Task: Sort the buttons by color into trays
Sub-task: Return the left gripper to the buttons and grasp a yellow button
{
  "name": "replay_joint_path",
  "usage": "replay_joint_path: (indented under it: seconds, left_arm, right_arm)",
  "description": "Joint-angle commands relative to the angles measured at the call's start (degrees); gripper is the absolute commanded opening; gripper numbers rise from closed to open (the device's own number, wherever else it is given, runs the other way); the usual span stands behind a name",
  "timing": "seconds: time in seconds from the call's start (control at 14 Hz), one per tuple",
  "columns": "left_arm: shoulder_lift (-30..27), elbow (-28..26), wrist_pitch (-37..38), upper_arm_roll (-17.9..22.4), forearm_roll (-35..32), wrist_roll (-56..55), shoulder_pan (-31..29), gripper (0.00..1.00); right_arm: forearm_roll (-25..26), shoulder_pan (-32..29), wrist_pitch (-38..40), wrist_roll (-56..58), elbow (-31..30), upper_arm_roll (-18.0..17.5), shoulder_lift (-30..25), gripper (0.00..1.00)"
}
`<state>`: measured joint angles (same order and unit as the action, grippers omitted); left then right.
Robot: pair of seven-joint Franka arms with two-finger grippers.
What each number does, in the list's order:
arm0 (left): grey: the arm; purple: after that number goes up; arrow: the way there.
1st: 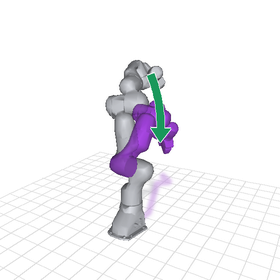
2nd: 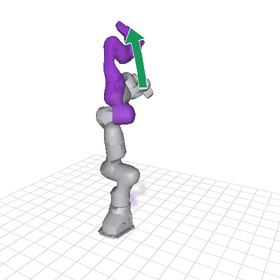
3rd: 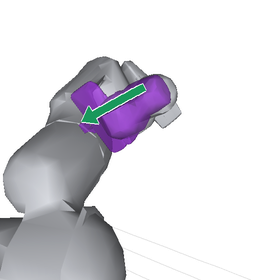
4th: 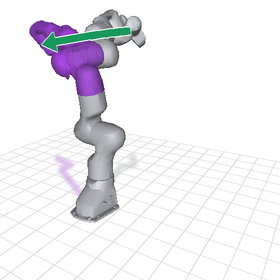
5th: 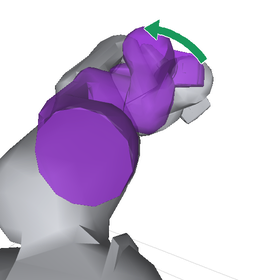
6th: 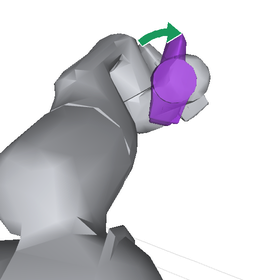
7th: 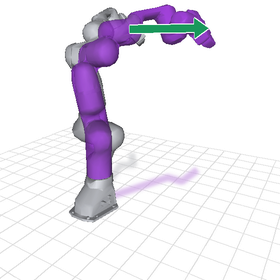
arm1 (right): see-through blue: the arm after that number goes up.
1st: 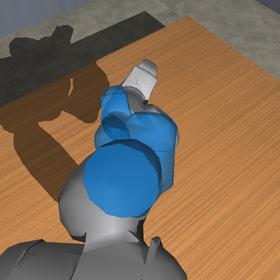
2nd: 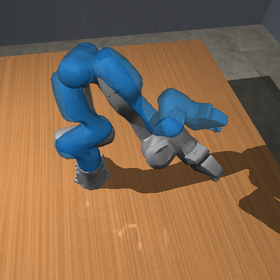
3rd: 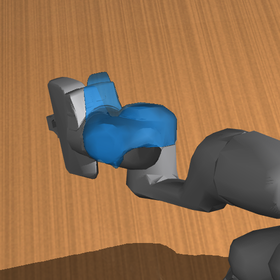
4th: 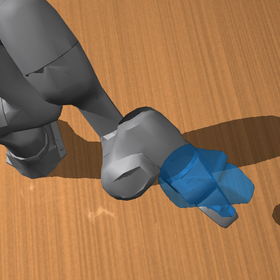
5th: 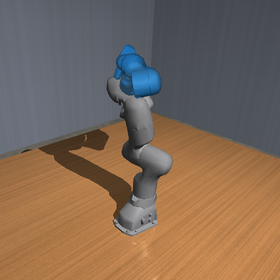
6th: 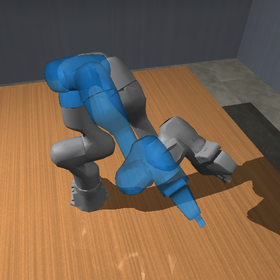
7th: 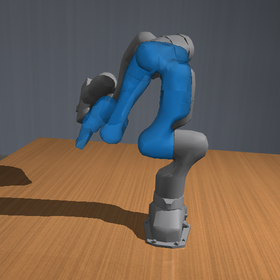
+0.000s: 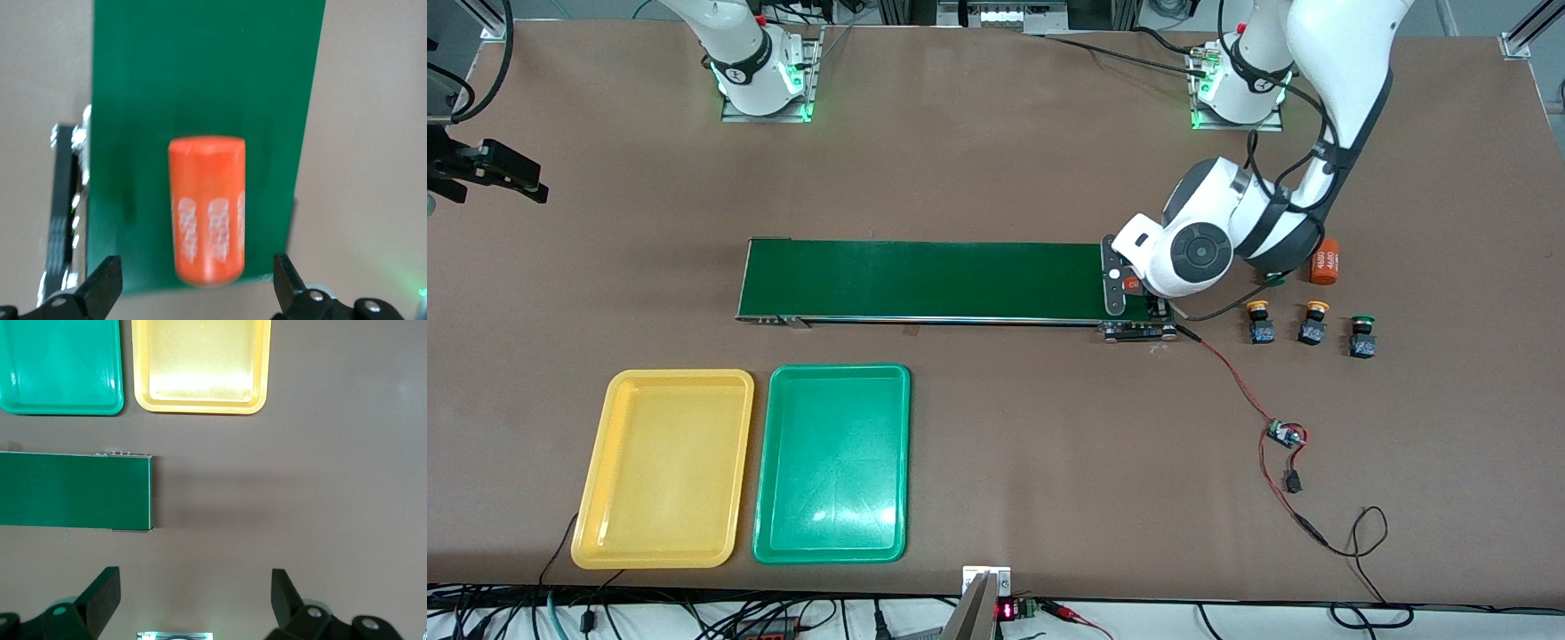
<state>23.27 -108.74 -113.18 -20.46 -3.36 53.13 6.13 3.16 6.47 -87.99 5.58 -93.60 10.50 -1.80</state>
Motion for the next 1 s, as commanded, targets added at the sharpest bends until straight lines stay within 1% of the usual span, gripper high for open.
replay_joint_path:
  seconds: [0.0,0.14,0.29,0.5,0.57,0.64,0.79,0.86,0.93]
  left_arm:
    - [-4.9,2.5,9.1,-0.4,-0.3,-7.2,-4.4,1.00]
    - [-4.9,5.6,13.3,0.0,-0.3,-13.3,-7.3,1.00]
    - [-4.9,7.3,15.6,0.0,-0.9,-23.3,-9.7,1.00]
    - [-4.8,10.0,17.2,0.0,-1.0,-47.7,-10.2,1.00]
    - [-4.3,11.1,17.2,0.1,-1.0,-52.9,-10.3,1.00]
    - [-3.5,12.7,17.2,0.2,-1.1,-54.3,-11.2,1.00]
    - [0.4,17.1,18.7,0.1,-1.8,-54.4,-15.0,1.00]
    - [2.2,18.4,19.6,0.1,-2.6,-54.3,-16.3,1.00]
    - [3.2,18.5,19.7,0.2,-4.0,-54.2,-16.7,1.00]
  right_arm:
    - [-0.8,-0.2,-0.2,-0.6,0.2,0.0,-0.3,1.00]
    - [-0.8,-0.2,-0.2,-0.6,0.2,0.0,-0.3,1.00]
    - [-0.8,-0.2,-0.2,-0.6,0.3,0.0,-0.3,1.00]
    - [-0.8,-0.1,-0.2,-0.6,0.3,0.0,-0.3,1.00]
    - [-0.8,-0.2,-0.2,-0.6,0.2,0.0,-0.3,1.00]
    - [-0.8,-0.2,-0.2,-0.6,0.3,0.0,-0.2,1.00]
    - [-0.8,-0.2,-0.2,-0.6,0.2,0.0,-0.2,1.00]
    - [-0.8,-0.2,-0.2,-0.6,0.2,0.0,-0.2,1.00]
    - [-0.8,-0.2,-0.2,-0.6,0.2,0.0,-0.2,1.00]
